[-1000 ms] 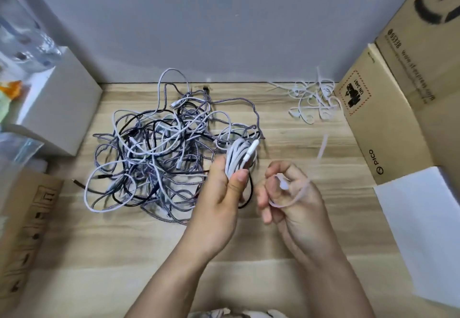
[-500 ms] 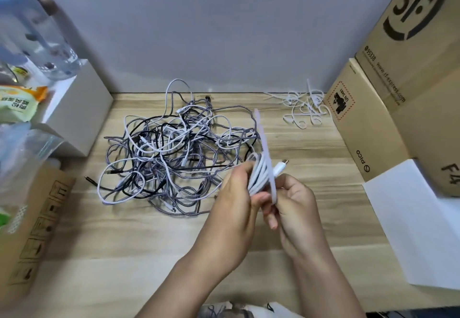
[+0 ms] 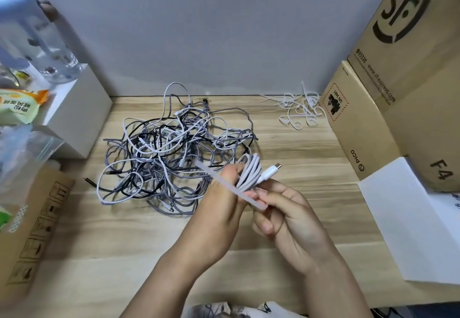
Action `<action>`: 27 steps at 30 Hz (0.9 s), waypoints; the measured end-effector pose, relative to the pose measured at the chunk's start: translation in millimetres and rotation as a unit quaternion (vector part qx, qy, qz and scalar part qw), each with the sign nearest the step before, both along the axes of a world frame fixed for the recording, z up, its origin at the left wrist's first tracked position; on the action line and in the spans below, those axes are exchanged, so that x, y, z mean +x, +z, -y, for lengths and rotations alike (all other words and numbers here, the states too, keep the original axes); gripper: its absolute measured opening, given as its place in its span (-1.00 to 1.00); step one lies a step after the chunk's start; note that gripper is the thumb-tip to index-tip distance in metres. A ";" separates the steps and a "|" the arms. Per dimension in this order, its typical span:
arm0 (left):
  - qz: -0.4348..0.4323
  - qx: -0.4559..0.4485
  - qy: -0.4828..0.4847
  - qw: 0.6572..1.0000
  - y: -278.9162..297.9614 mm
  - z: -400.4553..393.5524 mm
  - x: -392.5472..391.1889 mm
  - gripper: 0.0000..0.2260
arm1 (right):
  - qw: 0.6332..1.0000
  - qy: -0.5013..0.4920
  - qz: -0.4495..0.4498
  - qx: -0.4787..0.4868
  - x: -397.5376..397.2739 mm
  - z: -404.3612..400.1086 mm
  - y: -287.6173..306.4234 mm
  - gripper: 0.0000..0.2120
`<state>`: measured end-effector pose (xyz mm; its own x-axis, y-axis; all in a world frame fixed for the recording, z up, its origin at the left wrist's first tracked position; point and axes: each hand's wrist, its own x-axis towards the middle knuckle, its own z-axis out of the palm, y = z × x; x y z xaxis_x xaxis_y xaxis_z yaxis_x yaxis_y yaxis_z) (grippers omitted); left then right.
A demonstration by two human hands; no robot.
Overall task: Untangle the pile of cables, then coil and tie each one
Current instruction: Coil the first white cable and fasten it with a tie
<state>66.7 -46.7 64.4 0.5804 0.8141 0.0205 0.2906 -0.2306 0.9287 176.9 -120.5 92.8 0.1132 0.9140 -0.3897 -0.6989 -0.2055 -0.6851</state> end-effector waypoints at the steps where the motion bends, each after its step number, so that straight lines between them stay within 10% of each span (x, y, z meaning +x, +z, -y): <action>1: 0.010 0.039 -0.028 0.999 3.3 5.0 -3.9 -0.88 | 1.000 0.008 -0.014 -0.004 -0.2 0.5 -0.8 -0.76; 10: 0.052 0.036 -0.065 0.996 11.4 18.0 -9.2 -0.74 | 0.999 0.008 -0.029 -0.016 -2.9 2.5 -5.4 -0.77; 17: 0.032 0.051 -0.022 0.998 13.5 23.1 -7.6 -0.83 | 0.988 -0.055 0.142 -0.015 -5.9 4.8 -4.2 -0.78; 27: 0.037 0.032 -0.014 0.999 14.8 25.1 -6.6 -0.84 | 0.821 -0.120 0.542 0.135 -13.5 11.7 -0.2 -0.83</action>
<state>60.2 -71.8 79.2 0.5977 0.7933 0.1159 0.2135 -0.2969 0.9307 163.4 -132.2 92.7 0.4497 0.8509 0.2716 0.3520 0.1106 -0.9294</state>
